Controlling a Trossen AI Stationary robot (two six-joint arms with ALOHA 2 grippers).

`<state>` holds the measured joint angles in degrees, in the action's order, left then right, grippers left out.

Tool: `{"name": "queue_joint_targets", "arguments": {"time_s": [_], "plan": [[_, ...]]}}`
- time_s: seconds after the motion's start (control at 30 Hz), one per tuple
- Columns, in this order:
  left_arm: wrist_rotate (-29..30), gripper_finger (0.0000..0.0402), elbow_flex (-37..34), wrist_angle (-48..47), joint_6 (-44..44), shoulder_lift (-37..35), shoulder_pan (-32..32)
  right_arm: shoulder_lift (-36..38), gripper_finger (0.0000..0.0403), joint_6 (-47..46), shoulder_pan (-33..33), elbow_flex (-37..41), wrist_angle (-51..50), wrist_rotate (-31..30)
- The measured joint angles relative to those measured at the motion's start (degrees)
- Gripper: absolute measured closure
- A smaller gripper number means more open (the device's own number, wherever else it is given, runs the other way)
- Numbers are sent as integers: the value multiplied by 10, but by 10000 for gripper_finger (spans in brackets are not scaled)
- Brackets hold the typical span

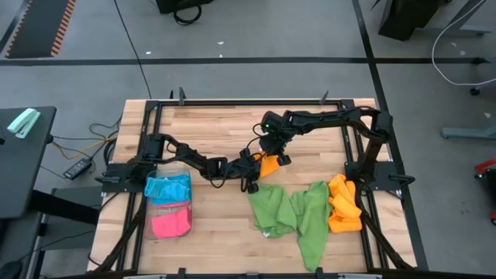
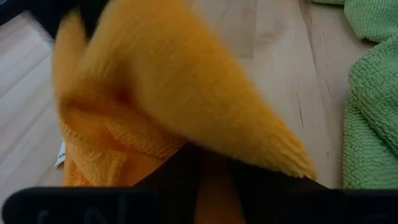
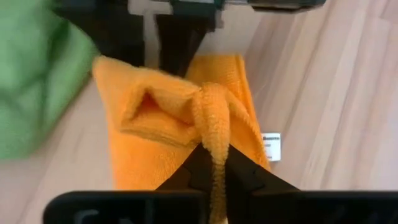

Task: Fold microfiber towels
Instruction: Fold the left yellow microfiber cloth

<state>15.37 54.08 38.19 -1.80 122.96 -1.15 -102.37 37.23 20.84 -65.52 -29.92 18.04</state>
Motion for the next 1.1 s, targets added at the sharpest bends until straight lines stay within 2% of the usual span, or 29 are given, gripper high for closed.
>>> {"name": "queue_joint_targets", "arguments": {"time_s": [0.17, 0.33, 0.47, 0.8, 0.87, 1.0, 1.1], "plan": [[0, 303, 0, -1, -1, 0, 0, -4, 314, -13, 3, 14, 25, -43], [0, 301, 0, -1, -1, 0, 0, -4, 247, -42, 10, -5, 3, -49], [0, 304, 0, -1, -3, 0, 0, 9, 220, -47, 15, -27, -42, -50], [0, 303, 0, -2, -6, 1, 0, 72, 229, -94, 15, -39, -111, -40], [0, 305, 0, -2, -9, 1, 0, 98, 233, -107, 10, -31, -106, -13], [0, 310, 0, -3, -14, 1, 0, 147, 237, -133, -19, 17, -69, 112], [0, 311, 0, -3, -14, 1, 0, 168, 240, -156, -72, 87, 14, 125]]}}
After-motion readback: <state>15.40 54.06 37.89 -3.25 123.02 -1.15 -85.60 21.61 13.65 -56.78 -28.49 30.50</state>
